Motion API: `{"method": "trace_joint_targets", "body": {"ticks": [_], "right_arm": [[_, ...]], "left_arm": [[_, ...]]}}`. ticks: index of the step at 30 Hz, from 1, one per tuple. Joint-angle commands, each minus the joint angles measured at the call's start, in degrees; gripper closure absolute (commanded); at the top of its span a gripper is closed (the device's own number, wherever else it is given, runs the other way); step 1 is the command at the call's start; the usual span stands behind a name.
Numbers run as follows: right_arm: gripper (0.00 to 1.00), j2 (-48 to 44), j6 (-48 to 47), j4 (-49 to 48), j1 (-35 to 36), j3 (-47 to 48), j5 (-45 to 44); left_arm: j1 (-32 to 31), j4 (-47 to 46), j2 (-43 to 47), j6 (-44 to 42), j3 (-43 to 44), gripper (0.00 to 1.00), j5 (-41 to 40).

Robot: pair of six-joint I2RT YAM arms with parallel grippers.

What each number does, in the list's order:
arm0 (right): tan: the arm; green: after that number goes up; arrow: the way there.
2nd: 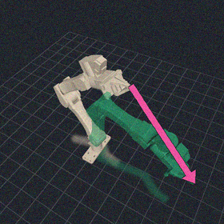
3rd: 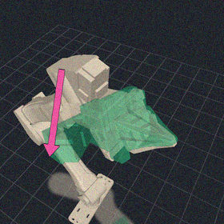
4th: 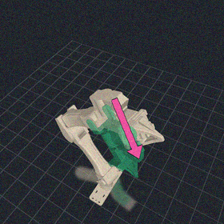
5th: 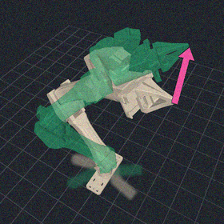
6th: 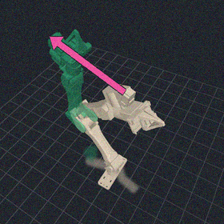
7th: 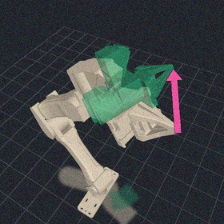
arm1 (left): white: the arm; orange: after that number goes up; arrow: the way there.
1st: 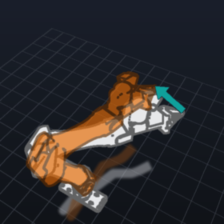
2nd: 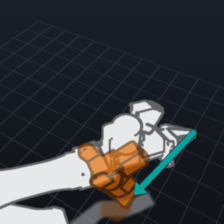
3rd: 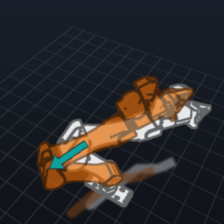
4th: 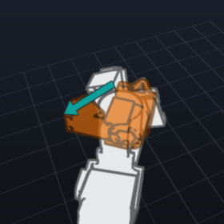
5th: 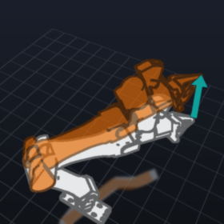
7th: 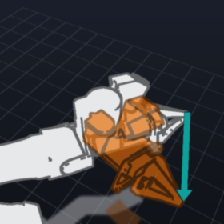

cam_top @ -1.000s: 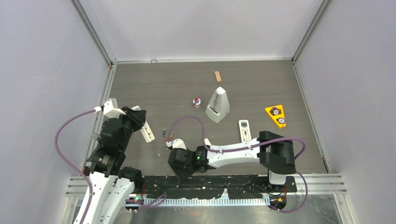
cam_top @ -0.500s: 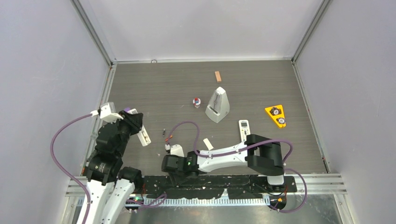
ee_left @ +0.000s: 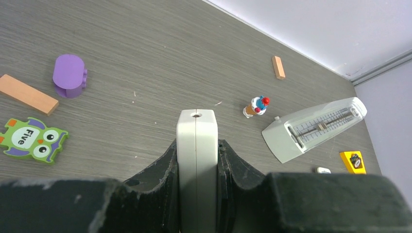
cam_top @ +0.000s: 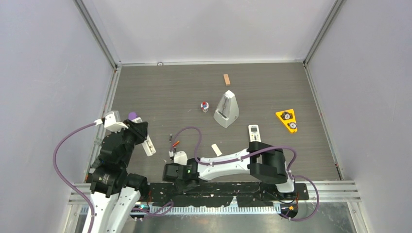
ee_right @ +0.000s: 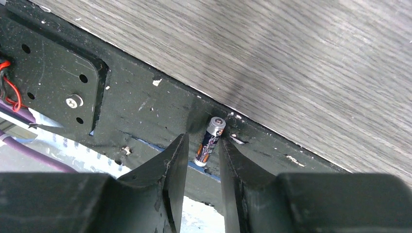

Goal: Load the batteries into the remote control

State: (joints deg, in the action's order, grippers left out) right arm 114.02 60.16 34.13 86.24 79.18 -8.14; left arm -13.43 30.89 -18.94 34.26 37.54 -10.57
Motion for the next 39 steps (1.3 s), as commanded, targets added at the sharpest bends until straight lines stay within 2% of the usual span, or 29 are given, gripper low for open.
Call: {"method": "trace_joint_targets", "body": {"ticks": [1, 6, 10, 15, 18, 22, 24, 28, 31, 35, 39], "right_arm": [[0.66, 3.44, -1.34, 6.66, 0.71, 3.23, -6.0], [0.72, 6.17, -3.78, 10.67, 1.25, 6.67, -10.21], [0.9, 5.72, -3.51, 12.14, 1.7, 6.06, -13.69], [0.94, -3.54, -1.93, 10.91, 2.19, 1.08, -21.08], [0.94, -14.04, -1.11, 9.6, 2.35, -4.24, -24.82], [0.93, -28.78, -2.89, 4.56, 2.5, -11.63, -30.35], [0.93, -35.05, -7.15, 1.81, 2.46, -13.21, -32.38], [0.92, -43.46, -15.84, -6.42, 2.54, -13.88, -33.4], [0.92, -44.68, -20.11, -10.3, 2.46, -11.68, -33.74], [0.91, -41.15, -24.07, -14.74, 2.45, -5.81, -34.0], [0.91, -37.3, -26.16, -16.74, 2.45, -1.51, -31.87]], "left_arm": [[-0.1, -0.47, 0.49, -0.71, 0.3, 1.0, -0.96], [-0.1, -0.23, 0.82, -0.06, -0.02, 1.0, -0.28], [-0.11, 0.3, 1.13, 0.35, -0.08, 1.0, 1.18], [-0.15, -0.43, 1.62, 1.3, -1.12, 1.0, 6.82], [-0.12, -3.17, 1.56, 2.42, -2.79, 1.0, 14.62], [-0.14, -13.43, 1.16, 5.75, -7.36, 1.0, 30.21], [-0.14, -21.05, 0.74, 9.14, -9.81, 1.0, 37.46], [-0.19, -34.42, 0.31, 17.17, -13.05, 1.0, 43.15], [-0.19, -41.04, 0.06, 23.91, -14.52, 1.0, 43.56], [-0.19, -49.83, -1.01, 33.08, -16.67, 1.0, 44.49], [-0.19, -51.71, -1.11, 37.23, -17.23, 1.0, 43.86]]}}
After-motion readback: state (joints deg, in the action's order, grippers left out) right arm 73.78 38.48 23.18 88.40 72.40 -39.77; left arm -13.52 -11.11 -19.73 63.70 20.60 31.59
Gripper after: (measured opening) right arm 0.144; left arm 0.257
